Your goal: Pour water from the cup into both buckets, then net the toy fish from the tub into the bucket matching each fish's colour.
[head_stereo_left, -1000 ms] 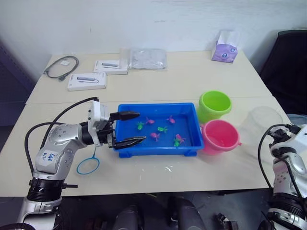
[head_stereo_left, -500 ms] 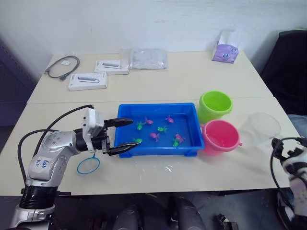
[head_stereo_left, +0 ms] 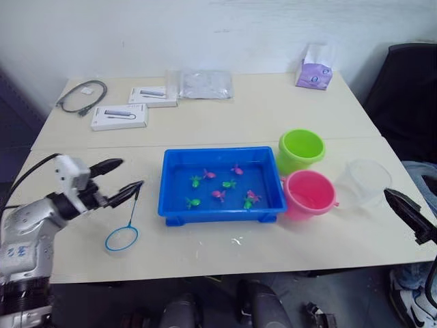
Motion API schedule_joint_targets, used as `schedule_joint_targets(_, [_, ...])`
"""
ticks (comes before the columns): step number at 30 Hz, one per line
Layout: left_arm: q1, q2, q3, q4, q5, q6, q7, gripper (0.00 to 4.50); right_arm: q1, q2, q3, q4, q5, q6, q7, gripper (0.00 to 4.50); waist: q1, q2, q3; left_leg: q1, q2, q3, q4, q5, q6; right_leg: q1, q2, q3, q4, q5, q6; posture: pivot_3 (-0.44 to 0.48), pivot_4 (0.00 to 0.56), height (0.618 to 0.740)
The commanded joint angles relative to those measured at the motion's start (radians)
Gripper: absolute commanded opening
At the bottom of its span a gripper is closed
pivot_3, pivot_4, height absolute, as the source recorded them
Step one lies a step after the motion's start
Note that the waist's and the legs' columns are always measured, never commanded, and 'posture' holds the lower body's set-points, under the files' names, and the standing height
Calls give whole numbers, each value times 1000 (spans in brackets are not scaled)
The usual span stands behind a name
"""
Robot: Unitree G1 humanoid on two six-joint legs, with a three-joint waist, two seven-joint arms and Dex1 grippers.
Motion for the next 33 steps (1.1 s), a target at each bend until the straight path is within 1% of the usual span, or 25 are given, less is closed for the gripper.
schedule_joint_targets(1, [101,9,133,48,46,-41,107,4500,-23,-17,136,-53,-35,-123,154,4410,1,-2,0,0,0,0,0,-1,0,0,-1,0,0,0,0,0,150,740])
schedule_joint_targets(3, [181,8,179,71,81,-56,155,4500,-42,-16,242,-38,-115,-216,236,4410,0,-4,-1,0,0,0,0,-2,0,0,-1,-1,-1,0,0,0,150,740])
schedule_joint_targets(5, [259,5,223,74,97,-63,182,4500,-50,-8,328,-22,-156,-278,298,4410,1,-5,-1,-1,0,0,0,-3,1,-1,-3,-2,-1,0,-1,0,150,740])
schedule_joint_targets(9, [375,-8,293,-11,68,0,227,4500,-92,-1,439,13,-184,-334,345,4410,11,-8,0,-1,-1,0,0,-5,3,-1,-6,-4,-2,0,-1,0,150,740])
schedule_joint_targets(10, [397,-11,299,-47,59,17,227,4500,-103,-3,457,26,-189,-346,357,4410,17,-8,0,-1,-2,0,0,-6,4,-1,-7,-4,-2,0,-1,0,150,740])
schedule_joint_targets(12, [446,10,284,-109,101,76,254,4500,-126,-7,486,57,-196,-366,379,4410,27,-9,-1,-1,-2,0,1,-7,4,0,-9,-4,-2,0,-1,0,150,740])
schedule_joint_targets(13, [462,22,270,-135,117,105,260,4500,-137,-8,497,71,-200,-375,387,4410,29,-9,-1,-1,-3,-1,1,-7,4,0,-10,-4,-2,0,-1,0,150,740])
schedule_joint_targets(14, [457,22,261,-166,105,143,270,4500,-147,-9,507,85,-203,-382,393,4410,32,-8,0,-1,-3,-1,1,-8,3,0,-10,-4,-2,-1,-1,0,150,740])
schedule_joint_targets(15, [444,20,256,-193,89,180,284,4500,-155,-9,514,95,-206,-388,394,4410,35,-8,-1,-1,-4,-1,1,-8,3,0,-10,-4,-2,-1,-1,0,150,740])
schedule_joint_targets(18, [356,32,194,-318,54,407,379,4500,-187,-2,536,120,-212,-402,390,4410,46,-8,0,-1,-3,-1,1,-7,3,0,-10,-5,-1,-1,-1,0,150,740])
schedule_joint_targets(21, [214,18,104,-432,11,647,485,4500,-195,-7,553,125,-212,-401,390,4410,51,-8,0,-1,-4,-1,1,-6,3,0,-10,-5,0,-1,-1,0,150,740])
schedule_joint_targets(23, [122,-2,53,-472,-2,798,554,4500,-193,-10,557,124,-216,-400,389,4410,49,-8,0,-1,-4,-1,2,-6,3,0,-10,-5,1,-1,-1,0,150,740])
schedule_joint_targets(25, [40,-20,-15,-479,26,959,637,4500,-185,-11,560,121,-225,-403,383,4410,46,-8,0,-1,-4,-1,2,-5,3,0,-10,-5,1,0,-1,0,150,740])
schedule_joint_targets(27, [-24,-52,-74,-473,44,1030,685,4500,-173,-10,563,116,-236,-412,379,4410,39,-7,-1,0,-4,0,2,-5,3,0,-8,-5,3,0,-1,0,150,740])
schedule_joint_targets(29, [-67,-85,-123,-459,65,1061,717,4500,-165,-9,563,107,-244,-418,369,4410,36,-7,-1,0,-4,0,2,-4,2,1,-7,-5,3,0,0,0,150,740])
schedule_joint_targets(31, [-92,-116,-173,-434,87,1085,741,4500,-156,-7,562,93,-251,-420,352,4410,38,-7,0,-1,-3,1,3,-4,2,1,-5,-5,3,0,0,0,150,740])
schedule_joint_targets(33, [-106,-138,-206,-412,90,1107,738,4500,-149,-6,561,78,-256,-419,334,4410,39,-7,0,-1,-2,1,4,-4,1,1,-4,-5,3,0,0,0,150,740])
